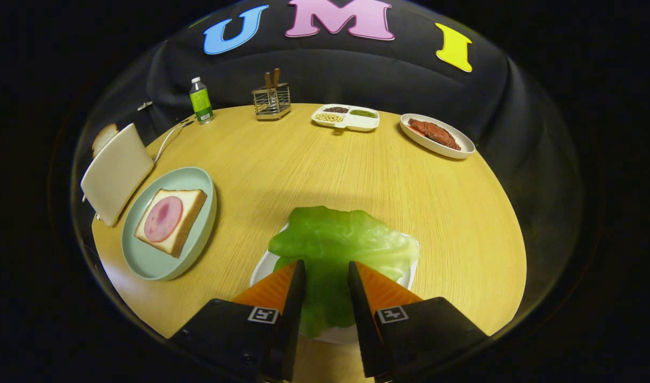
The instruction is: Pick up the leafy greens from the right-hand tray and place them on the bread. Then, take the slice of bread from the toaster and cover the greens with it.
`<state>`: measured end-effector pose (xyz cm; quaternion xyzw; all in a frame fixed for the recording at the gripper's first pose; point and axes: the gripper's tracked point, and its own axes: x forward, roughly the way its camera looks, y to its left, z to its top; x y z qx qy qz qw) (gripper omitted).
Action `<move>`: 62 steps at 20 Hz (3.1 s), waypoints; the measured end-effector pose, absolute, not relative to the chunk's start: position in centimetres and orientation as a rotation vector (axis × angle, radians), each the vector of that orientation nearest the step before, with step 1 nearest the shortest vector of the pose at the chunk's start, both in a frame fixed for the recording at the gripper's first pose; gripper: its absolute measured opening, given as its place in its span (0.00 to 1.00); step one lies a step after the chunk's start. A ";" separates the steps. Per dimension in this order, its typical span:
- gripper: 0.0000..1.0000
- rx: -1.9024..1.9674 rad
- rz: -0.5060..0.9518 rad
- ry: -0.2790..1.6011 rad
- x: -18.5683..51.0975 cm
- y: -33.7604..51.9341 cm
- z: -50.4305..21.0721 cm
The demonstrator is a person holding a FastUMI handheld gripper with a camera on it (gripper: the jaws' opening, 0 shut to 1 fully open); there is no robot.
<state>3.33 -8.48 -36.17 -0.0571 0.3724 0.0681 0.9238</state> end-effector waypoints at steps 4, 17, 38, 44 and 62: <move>0.33 -0.111 0.153 0.781 3.5 -8.7 -36.3; 0.05 -0.024 0.134 0.741 2.9 -8.1 -30.2; 0.05 -0.072 0.247 0.654 3.3 9.5 -23.3; 0.05 -0.147 0.267 0.717 3.6 12.9 -26.9; 0.67 -0.105 0.285 0.865 3.1 17.7 -31.4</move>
